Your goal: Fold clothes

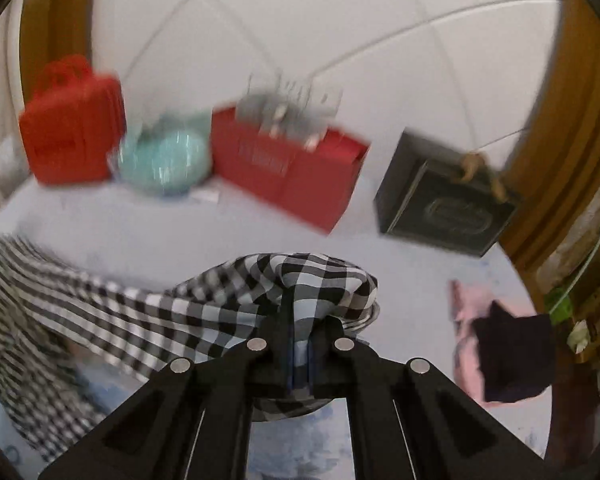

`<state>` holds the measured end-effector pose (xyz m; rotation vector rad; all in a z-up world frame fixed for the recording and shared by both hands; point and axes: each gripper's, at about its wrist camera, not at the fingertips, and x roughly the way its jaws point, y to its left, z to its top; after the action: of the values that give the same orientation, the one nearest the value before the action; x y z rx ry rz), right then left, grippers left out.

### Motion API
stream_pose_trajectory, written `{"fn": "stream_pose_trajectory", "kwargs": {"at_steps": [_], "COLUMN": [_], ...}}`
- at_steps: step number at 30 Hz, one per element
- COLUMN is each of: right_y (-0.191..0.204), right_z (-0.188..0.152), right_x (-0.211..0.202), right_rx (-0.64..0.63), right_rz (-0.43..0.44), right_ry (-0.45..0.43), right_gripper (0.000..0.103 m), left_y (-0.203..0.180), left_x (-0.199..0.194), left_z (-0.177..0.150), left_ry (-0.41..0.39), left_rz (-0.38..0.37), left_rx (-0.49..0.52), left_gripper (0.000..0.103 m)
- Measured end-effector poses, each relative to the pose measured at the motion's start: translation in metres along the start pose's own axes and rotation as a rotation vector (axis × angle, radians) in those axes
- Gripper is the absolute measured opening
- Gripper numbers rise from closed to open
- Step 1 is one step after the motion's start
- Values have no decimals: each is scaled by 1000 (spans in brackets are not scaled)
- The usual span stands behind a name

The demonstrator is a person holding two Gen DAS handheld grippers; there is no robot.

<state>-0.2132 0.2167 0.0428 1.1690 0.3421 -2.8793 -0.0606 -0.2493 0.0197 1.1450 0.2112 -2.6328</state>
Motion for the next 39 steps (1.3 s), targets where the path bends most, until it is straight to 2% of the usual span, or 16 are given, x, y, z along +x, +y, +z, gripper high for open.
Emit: {"fn": "stream_pose_trajectory", "kwargs": {"at_steps": [4,6,7,8,10,13,22,25,27,28,29,30,31,32,37,39], "right_y": [-35,-60,-71,-81,-99,-113,-115,-105,-94,-88,-81,-74,-66,-62,-78,-87], "right_z": [-34,-69,-87,-105,-142,-173,-184,-184,-186,-186,-186,-187,-187,-186,-195,-205], "right_x": [1,18,27,36,46,45,56,75,88,95,100,105,108,106,96,89], "right_rx": [54,117,142,166,226,341,470,473,458,439,409,378,324,296,319,339], "right_rz": [-105,-130,-140,-150,-150,-85,53,108,120,111,96,80,31,12,-17,-28], "right_ry": [96,197,251,305,395,419,375,387,416,438,468,500,525,519,546,558], "right_gripper": [4,7,12,20,38,77,98,99,99,98,93,82,59,50,38,38], "left_y": [-26,-32,-32,-32,-28,-26,-34,-39,-42,-45,-49,-49,-50,-53,-83,-92], "left_x": [22,37,45,53,68,86,118,123,123,119,115,110,102,89,39,36], "left_z": [-10,-14,-15,-16,-18,-21,-58,-75,-86,-90,-94,-94,-93,-90,-102,-117], "left_ry": [88,139,164,189,236,283,404,416,409,386,379,378,370,353,370,408], "left_rz": [-94,-123,-135,-146,-167,-175,-194,-202,-187,-142,-100,-101,-128,-168,-366,-384], "left_rx": [47,57,60,64,66,68,92,69,49,78,108,104,87,83,142,191], "left_gripper": [4,14,27,40,51,53,59,59,49,24,9,8,5,5,5,5]}}
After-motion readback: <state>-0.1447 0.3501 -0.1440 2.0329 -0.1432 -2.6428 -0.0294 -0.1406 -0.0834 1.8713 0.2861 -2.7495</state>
